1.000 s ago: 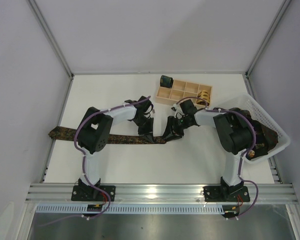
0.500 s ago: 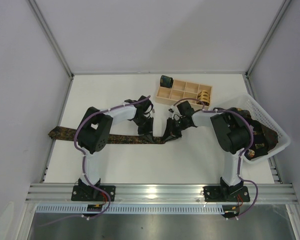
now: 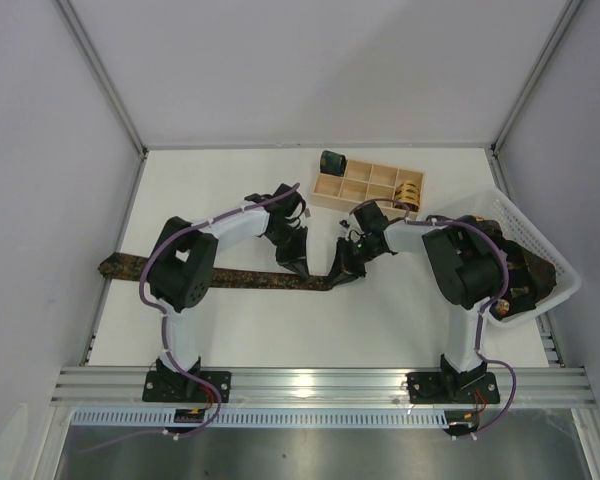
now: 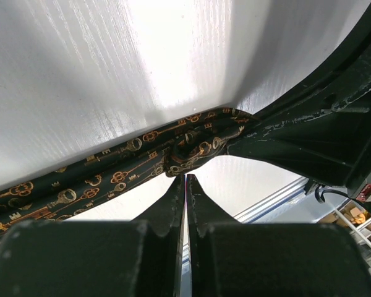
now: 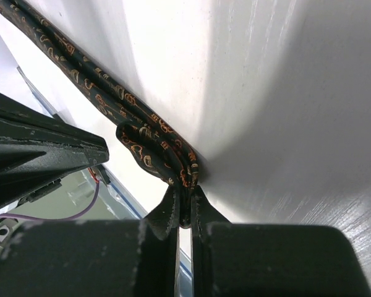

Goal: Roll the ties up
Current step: Roll the tie

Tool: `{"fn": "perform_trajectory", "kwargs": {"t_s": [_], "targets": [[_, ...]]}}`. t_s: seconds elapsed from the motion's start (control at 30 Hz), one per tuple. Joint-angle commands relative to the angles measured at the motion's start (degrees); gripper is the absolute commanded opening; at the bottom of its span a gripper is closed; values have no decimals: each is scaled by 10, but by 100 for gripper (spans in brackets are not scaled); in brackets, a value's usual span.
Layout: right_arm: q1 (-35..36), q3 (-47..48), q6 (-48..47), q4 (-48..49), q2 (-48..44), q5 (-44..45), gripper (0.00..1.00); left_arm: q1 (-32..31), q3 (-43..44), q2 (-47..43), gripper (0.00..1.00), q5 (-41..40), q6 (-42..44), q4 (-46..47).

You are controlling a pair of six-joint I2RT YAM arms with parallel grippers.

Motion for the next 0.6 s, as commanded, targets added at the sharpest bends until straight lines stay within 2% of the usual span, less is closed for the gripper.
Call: {"fn": "perform_trajectory", "kwargs": {"t_s": [0.0,0.3,0.57], "targets": [[4,13,8,-11,-31,6,0,3,18,-11,7,-2,8,2],[11,13,20,-21,-56,6,0,-8,2,14,7,11,8,24],[24,22,20,-52,-82,6,0,-25,37,55,7,16,7,26]]}}
